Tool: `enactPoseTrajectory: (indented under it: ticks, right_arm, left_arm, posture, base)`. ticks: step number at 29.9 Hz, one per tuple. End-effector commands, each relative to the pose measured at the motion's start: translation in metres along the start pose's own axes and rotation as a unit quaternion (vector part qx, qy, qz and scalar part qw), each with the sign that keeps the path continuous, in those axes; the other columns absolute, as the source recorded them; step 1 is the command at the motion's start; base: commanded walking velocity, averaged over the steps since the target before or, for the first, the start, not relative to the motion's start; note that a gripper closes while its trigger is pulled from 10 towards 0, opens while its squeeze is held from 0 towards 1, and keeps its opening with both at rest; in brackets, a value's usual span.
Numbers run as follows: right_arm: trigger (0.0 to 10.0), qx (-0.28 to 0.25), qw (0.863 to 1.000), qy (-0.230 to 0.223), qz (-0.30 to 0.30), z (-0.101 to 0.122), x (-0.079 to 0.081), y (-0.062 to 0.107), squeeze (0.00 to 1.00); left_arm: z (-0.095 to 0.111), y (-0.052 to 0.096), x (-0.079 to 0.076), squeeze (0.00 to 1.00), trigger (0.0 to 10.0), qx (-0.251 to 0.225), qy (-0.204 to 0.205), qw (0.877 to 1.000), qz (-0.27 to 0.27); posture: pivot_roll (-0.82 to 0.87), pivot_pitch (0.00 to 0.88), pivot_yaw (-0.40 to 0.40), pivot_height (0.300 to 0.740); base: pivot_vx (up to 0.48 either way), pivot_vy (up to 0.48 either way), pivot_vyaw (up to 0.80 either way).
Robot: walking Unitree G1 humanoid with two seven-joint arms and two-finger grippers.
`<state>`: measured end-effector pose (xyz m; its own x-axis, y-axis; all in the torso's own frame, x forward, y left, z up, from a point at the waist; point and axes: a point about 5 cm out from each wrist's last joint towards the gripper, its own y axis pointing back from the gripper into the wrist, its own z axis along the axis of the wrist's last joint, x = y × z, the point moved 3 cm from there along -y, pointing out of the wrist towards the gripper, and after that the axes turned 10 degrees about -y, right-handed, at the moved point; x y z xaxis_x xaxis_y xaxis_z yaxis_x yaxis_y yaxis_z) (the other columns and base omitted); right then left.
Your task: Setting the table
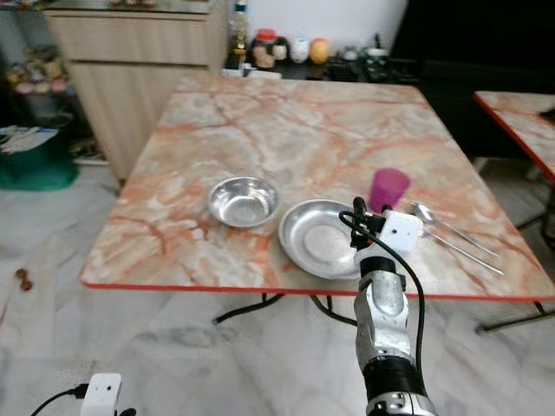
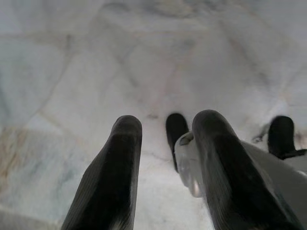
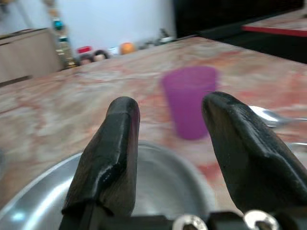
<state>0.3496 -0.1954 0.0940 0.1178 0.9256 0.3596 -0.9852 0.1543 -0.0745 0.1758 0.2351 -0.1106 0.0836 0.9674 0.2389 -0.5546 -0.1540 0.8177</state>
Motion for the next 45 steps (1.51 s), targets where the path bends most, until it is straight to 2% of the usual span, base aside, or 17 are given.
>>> enactPoseTrajectory:
  ticks: [1, 7, 14, 18, 20, 22, 27, 29, 31, 32, 35, 36, 37, 39, 42, 43, 45]
  right_arm:
    - [10.0, 0.000, 1.000, -0.003, -0.003, 0.002, -0.001, -0.001, 0.00]
    - [10.0, -0.002, 1.000, -0.001, 0.002, 0.003, 0.002, -0.003, 0.00]
    - [10.0, 0.000, 1.000, -0.001, -0.001, 0.002, -0.003, -0.001, 0.00]
    - [10.0, 0.012, 0.999, -0.031, -0.037, -0.001, -0.022, 0.001, 0.00]
    - [10.0, 0.012, 0.999, -0.033, -0.039, -0.001, -0.024, 0.001, 0.00]
    - [10.0, 0.021, 0.996, -0.065, -0.056, -0.001, -0.033, 0.000, 0.00]
    - [10.0, 0.028, 0.992, -0.096, -0.072, 0.000, -0.044, 0.000, 0.00]
    - [10.0, 0.041, 0.986, -0.140, -0.075, -0.001, -0.050, -0.003, 0.00]
    - [10.0, 0.043, 0.985, -0.148, -0.074, -0.001, -0.051, -0.003, 0.00]
    - [10.0, 0.053, 0.987, -0.139, -0.067, -0.001, -0.051, -0.004, 0.54]
    - [10.0, 0.068, 0.987, -0.130, -0.059, -0.004, -0.051, -0.004, 0.54]
    - [10.0, 0.082, 0.987, -0.125, -0.052, -0.007, -0.051, -0.004, 0.64]
    - [10.0, 0.099, 0.986, -0.126, -0.043, -0.011, -0.050, -0.004, 1.00]
    - [10.0, 0.137, 0.983, -0.120, -0.013, -0.020, -0.045, -0.003, 1.00]
    - [10.0, 0.141, 0.983, -0.118, -0.006, -0.021, -0.043, -0.003, 1.00]
    - [10.0, 0.150, 0.983, -0.106, -0.002, -0.023, -0.042, -0.004, 0.00]
    - [10.0, 0.168, 0.982, -0.090, 0.010, -0.026, -0.038, -0.007, 0.00]
  left_arm:
    - [0.002, 0.000, 0.000, 0.00, 10.0, -0.001, -0.003, 1.000, 0.002]
    - [0.002, 0.000, 0.003, 0.00, 10.0, -0.003, -0.003, 1.000, 0.004]
    - [0.001, 0.000, 0.005, 0.00, 10.0, -0.002, -0.003, 1.000, 0.004]
    - [-0.002, 0.001, 0.009, 0.00, 10.0, 0.002, -0.004, 1.000, 0.006]
    - [-0.003, 0.001, 0.009, 0.00, 10.0, 0.002, -0.004, 1.000, 0.006]
    - [-0.003, 0.001, 0.009, 0.00, 10.0, 0.002, -0.003, 1.000, 0.007]
    - [-0.003, 0.001, 0.006, 0.00, 10.0, 0.002, -0.002, 1.000, 0.006]
    - [-0.002, 0.001, 0.004, 0.00, 10.0, 0.001, -0.001, 1.000, 0.007]
    - [-0.001, 0.000, 0.004, 0.00, 10.0, 0.001, -0.001, 1.000, 0.007]
    - [-0.001, 0.001, 0.007, 0.00, 10.0, 0.001, 0.000, 1.000, 0.009]
    - [-0.001, 0.001, 0.010, 0.00, 10.0, 0.001, 0.001, 1.000, 0.011]
    - [-0.001, 0.001, 0.013, 0.00, 10.0, 0.001, 0.000, 1.000, 0.012]
    - [-0.001, 0.001, 0.014, 0.00, 10.0, 0.001, -0.001, 1.000, 0.012]
    - [0.002, 0.000, 0.013, 0.00, 10.0, -0.001, -0.003, 1.000, 0.011]
    - [0.003, 0.000, 0.012, 0.00, 10.0, -0.002, -0.004, 1.000, 0.011]
    - [0.004, -0.001, 0.009, 0.00, 10.0, -0.003, -0.005, 1.000, 0.009]
    - [0.007, -0.001, 0.004, 0.00, 10.0, -0.006, -0.008, 1.000, 0.007]
  posture:
    - [-0.04, 0.000, -0.065, 0.740]
    - [-0.04, 0.000, -0.067, 0.740]
    - [-0.05, 0.000, -0.065, 0.740]
    - [-0.05, 0.000, -0.064, 0.740]
    - [-0.05, 0.000, -0.064, 0.740]
    - [-0.04, 0.000, -0.063, 0.740]
    - [-0.05, 0.000, -0.060, 0.740]
    - [-0.05, 0.000, -0.059, 0.740]
    - [-0.05, 0.000, -0.059, 0.740]
    - [-0.05, 0.000, -0.058, 0.740]
    - [-0.05, 0.000, -0.053, 0.740]
    - [-0.05, 0.000, -0.052, 0.740]
    - [-0.05, 0.000, -0.048, 0.740]
    - [-0.05, 0.000, -0.049, 0.740]
    - [-0.05, 0.000, -0.049, 0.740]
    - [-0.04, 0.000, -0.053, 0.740]
    - [-0.03, 0.000, -0.057, 0.740]
  base:
    - [0.000, 0.000, -0.76]
    - [0.000, 0.000, -0.76]
    - [0.000, 0.000, 0.00]
    - [0.000, 0.000, 0.00]
    - [0.000, 0.000, 0.00]
    - [0.000, 0.000, 0.00]
    - [0.000, 0.000, 0.00]
    - [0.000, 0.000, 0.00]
    - [0.000, 0.000, 0.00]
    - [0.000, 0.000, 0.00]
    - [0.000, 0.000, 0.00]
    - [0.000, 0.000, 0.00]
    - [0.000, 0.000, 0.00]
    - [0.000, 0.000, 0.00]
    - [0.000, 0.000, 0.00]
    - [0.000, 0.000, 0.00]
    - [0.000, 0.000, 0.00]
